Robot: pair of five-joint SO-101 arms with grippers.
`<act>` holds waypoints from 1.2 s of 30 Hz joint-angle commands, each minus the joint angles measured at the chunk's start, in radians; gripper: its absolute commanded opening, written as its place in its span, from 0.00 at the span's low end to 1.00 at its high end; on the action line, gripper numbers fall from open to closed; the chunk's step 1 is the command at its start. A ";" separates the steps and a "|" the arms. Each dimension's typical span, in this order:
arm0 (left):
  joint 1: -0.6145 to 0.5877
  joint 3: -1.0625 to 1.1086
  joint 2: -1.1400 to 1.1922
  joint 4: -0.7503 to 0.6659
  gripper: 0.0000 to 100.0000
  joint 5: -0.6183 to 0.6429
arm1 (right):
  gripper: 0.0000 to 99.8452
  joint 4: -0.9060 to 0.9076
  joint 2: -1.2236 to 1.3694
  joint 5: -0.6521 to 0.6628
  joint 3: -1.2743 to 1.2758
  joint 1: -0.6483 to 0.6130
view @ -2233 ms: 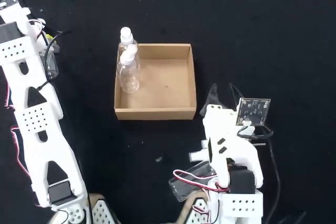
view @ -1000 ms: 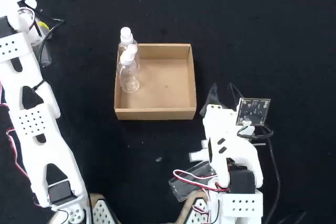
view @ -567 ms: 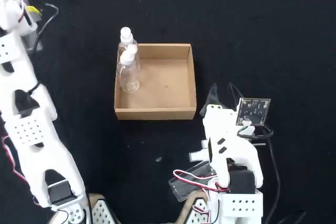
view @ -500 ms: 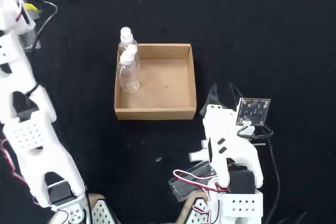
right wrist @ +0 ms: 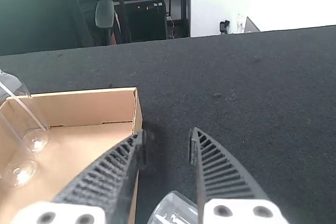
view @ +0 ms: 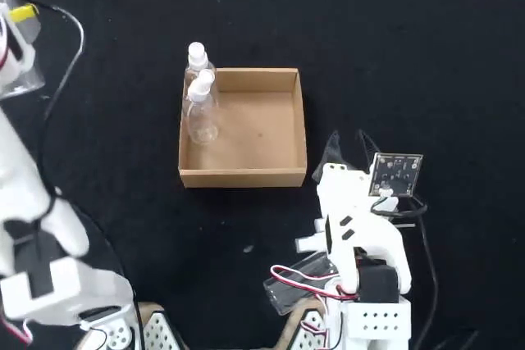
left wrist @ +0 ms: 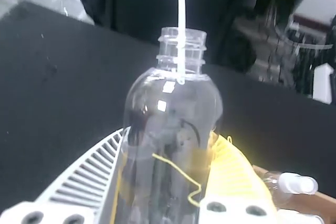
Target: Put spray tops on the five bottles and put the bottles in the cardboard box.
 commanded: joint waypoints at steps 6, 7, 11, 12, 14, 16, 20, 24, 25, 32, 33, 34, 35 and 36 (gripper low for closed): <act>0.013 0.076 -0.299 -0.002 0.03 -0.005 | 0.13 -0.032 -0.094 0.008 -0.015 -0.008; 0.024 0.088 -0.327 -0.002 0.03 -0.005 | 0.13 -0.032 -0.094 0.008 -0.015 -0.008; 0.136 0.151 -0.436 -0.002 0.03 -0.005 | 0.13 -0.032 -0.094 0.008 -0.015 -0.005; 0.168 0.166 -0.465 -0.002 0.03 -0.005 | 0.13 -0.032 -0.094 0.008 -0.015 -0.005; 0.237 0.196 -0.514 -0.005 0.03 -0.005 | 0.13 -0.032 -0.094 0.008 -0.015 -0.003; 0.311 0.216 -0.554 -0.005 0.03 -0.005 | 0.13 -0.031 -0.094 0.008 -0.015 -0.003; 0.387 0.246 -0.611 -0.005 0.03 -0.005 | 0.13 -0.025 -0.093 0.008 -0.015 0.000; 0.404 0.283 -0.652 -0.005 0.03 -0.005 | 0.13 -0.020 -0.093 -0.002 -0.044 0.091; 0.404 0.291 -0.663 -0.005 0.03 -0.005 | 0.13 -0.006 -0.094 -0.003 -0.062 0.114; 0.404 0.357 -0.753 -0.005 0.03 -0.005 | 0.13 0.163 -0.093 0.006 -0.283 0.143; 0.404 0.372 -0.776 -0.005 0.03 -0.005 | 0.13 0.173 -0.093 0.008 -0.317 0.143; 0.404 0.389 -0.799 -0.005 0.03 -0.005 | 0.13 0.183 -0.091 0.014 -0.352 0.143; 0.404 0.407 -0.824 -0.005 0.03 -0.005 | 0.13 0.193 -0.091 0.035 -0.386 0.143; 0.404 0.430 -0.847 -0.005 0.03 -0.005 | 0.13 0.206 -0.091 0.060 -0.420 0.143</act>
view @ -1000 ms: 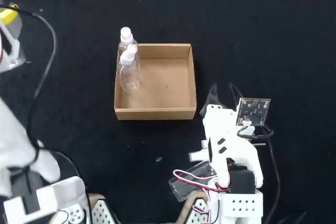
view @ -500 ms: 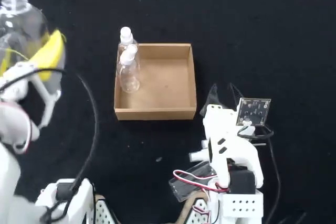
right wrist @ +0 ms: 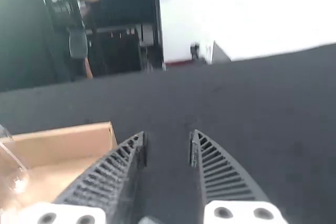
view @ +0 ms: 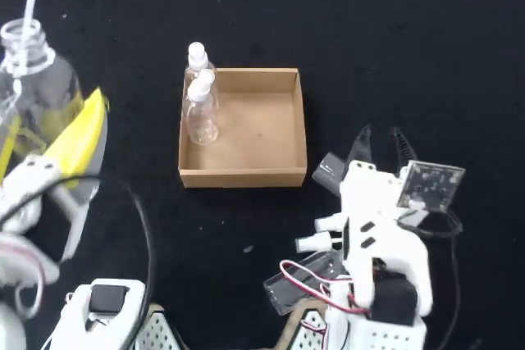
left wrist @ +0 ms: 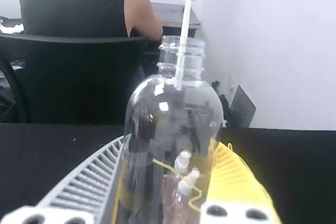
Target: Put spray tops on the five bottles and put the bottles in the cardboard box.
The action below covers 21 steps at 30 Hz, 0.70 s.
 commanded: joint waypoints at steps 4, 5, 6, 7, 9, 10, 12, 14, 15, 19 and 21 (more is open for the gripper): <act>0.013 0.168 -0.141 -0.018 0.03 -0.003 | 0.13 0.066 -0.090 0.086 -0.266 0.014; 0.013 0.205 -0.155 -0.034 0.03 -0.003 | 0.13 0.074 -0.090 0.086 -0.298 0.014; 0.013 0.243 -0.172 -0.055 0.03 -0.003 | 0.13 0.078 -0.090 0.086 -0.331 0.012; 0.013 0.286 -0.184 -0.078 0.03 -0.003 | 0.13 0.080 -0.090 0.087 -0.360 0.012; 0.015 0.354 -0.212 -0.118 0.03 -0.003 | 0.13 0.080 -0.084 0.109 -0.410 0.012; 0.015 0.387 -0.230 -0.138 0.03 -0.003 | 0.13 0.080 -0.071 0.120 -0.437 0.012; 0.015 0.443 -0.275 -0.167 0.03 -0.003 | 0.13 0.078 -0.019 0.127 -0.492 0.014; 0.015 0.487 -0.331 -0.187 0.03 0.002 | 0.13 0.078 0.061 0.127 -0.559 0.017; 0.018 0.510 -0.365 -0.201 0.03 0.018 | 0.13 0.078 0.105 0.127 -0.596 0.017; 0.119 0.618 -0.470 -0.258 0.03 0.032 | 0.13 0.133 0.266 0.120 -0.734 0.012; 0.200 0.699 -0.479 -0.282 0.03 0.018 | 0.13 0.180 0.311 0.120 -0.786 0.012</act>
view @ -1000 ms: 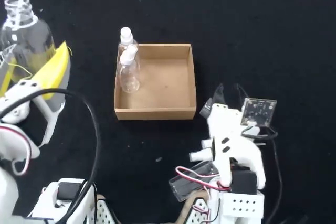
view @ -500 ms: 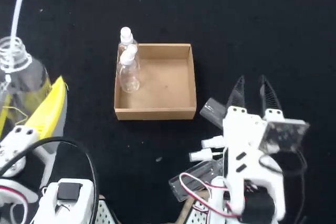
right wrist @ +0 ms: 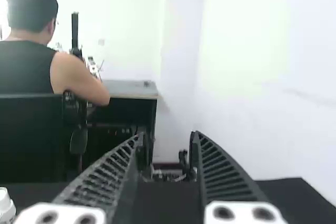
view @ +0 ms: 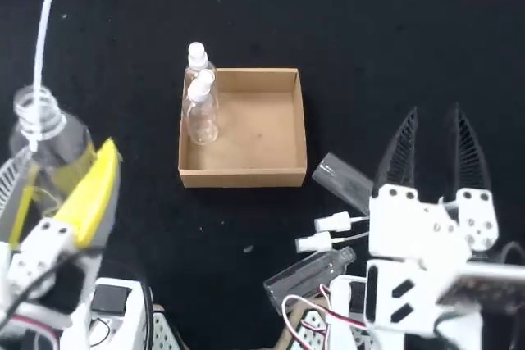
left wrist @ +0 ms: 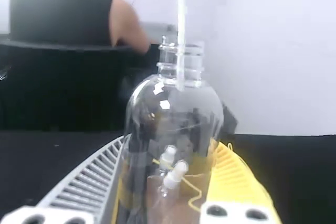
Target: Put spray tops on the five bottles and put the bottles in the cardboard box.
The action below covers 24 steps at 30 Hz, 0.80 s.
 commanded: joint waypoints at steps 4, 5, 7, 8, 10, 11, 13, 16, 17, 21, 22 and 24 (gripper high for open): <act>0.251 0.269 -0.038 -0.126 0.03 -0.011 | 0.13 0.092 0.110 0.008 -0.131 0.015; 0.269 0.297 -0.040 -0.141 0.03 -0.011 | 0.13 0.095 0.119 0.008 -0.130 0.017; 0.297 0.331 -0.041 -0.161 0.03 -0.011 | 0.13 0.091 0.127 0.009 -0.122 0.017; 0.306 0.338 -0.049 -0.161 0.03 -0.011 | 0.13 0.091 0.134 0.009 -0.120 0.018; 0.320 0.346 -0.077 -0.158 0.03 -0.011 | 0.13 0.086 0.157 0.031 -0.122 0.018; 0.326 0.354 -0.094 -0.160 0.03 -0.011 | 0.13 0.074 0.173 0.046 -0.122 0.018; 0.329 0.366 -0.143 -0.164 0.03 -0.009 | 0.13 0.043 0.208 0.069 -0.122 0.018; 0.329 0.400 -0.213 -0.187 0.03 -0.009 | 0.13 0.021 0.269 0.114 -0.139 0.018; 0.329 0.423 -0.233 -0.204 0.04 -0.011 | 0.13 0.021 0.292 0.133 -0.154 0.017; 0.331 0.547 -0.281 -0.275 0.12 -0.006 | 0.13 0.026 0.361 0.192 -0.246 0.012; 0.331 0.578 -0.290 -0.293 0.13 -0.006 | 0.13 0.026 0.374 0.195 -0.266 0.012; 0.331 0.616 -0.304 -0.319 0.13 -0.006 | 0.13 0.026 0.395 0.192 -0.303 0.012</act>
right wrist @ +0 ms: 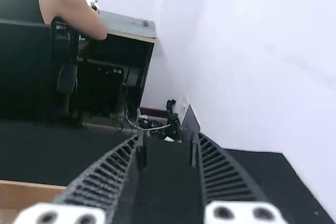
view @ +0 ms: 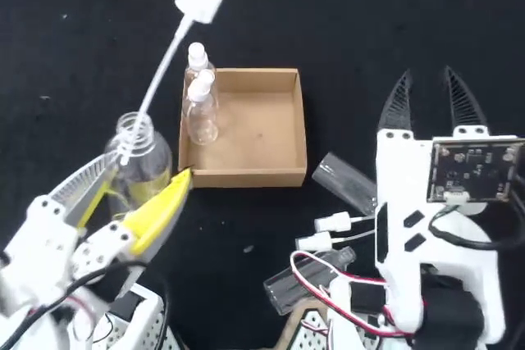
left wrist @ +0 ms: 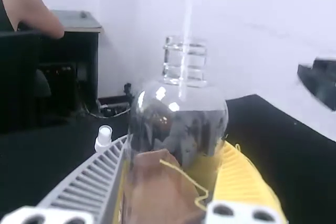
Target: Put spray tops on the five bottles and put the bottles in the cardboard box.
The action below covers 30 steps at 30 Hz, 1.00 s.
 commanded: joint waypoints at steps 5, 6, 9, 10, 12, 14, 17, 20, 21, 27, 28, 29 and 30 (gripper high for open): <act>0.088 0.107 -0.058 -0.080 0.13 -0.005 | 0.13 -0.028 0.119 -0.006 -0.186 0.018; 0.134 0.114 -0.060 -0.080 0.13 -0.006 | 0.13 -0.025 0.137 -0.012 -0.203 0.018; 0.266 0.180 -0.060 -0.123 0.13 -0.009 | 0.13 0.029 0.186 -0.055 -0.263 0.029; 0.294 0.216 -0.061 -0.149 0.13 -0.021 | 0.13 0.055 0.202 -0.072 -0.288 0.052; 0.334 0.292 -0.071 -0.198 0.13 -0.083 | 0.13 0.104 0.226 -0.112 -0.340 0.109; 0.366 0.349 -0.071 -0.238 0.13 -0.124 | 0.13 0.157 0.237 -0.127 -0.378 0.175; 0.394 0.381 -0.072 -0.267 0.13 -0.133 | 0.13 0.212 0.242 -0.123 -0.397 0.259; 0.398 0.383 -0.072 -0.269 0.13 -0.133 | 0.13 0.258 0.246 -0.123 -0.395 0.345; 0.395 0.383 -0.072 -0.269 0.13 -0.133 | 0.13 0.272 0.246 -0.123 -0.394 0.371; 0.390 0.380 -0.072 -0.269 0.04 -0.141 | 0.13 0.292 0.242 -0.123 -0.323 0.489; 0.390 0.378 -0.072 -0.272 0.03 -0.141 | 0.13 0.290 0.243 -0.123 -0.305 0.493; 0.390 0.378 -0.072 -0.273 0.03 -0.141 | 0.13 0.285 0.245 -0.127 -0.286 0.491; 0.392 0.378 -0.072 -0.270 0.03 -0.141 | 0.13 0.281 0.246 -0.130 -0.274 0.491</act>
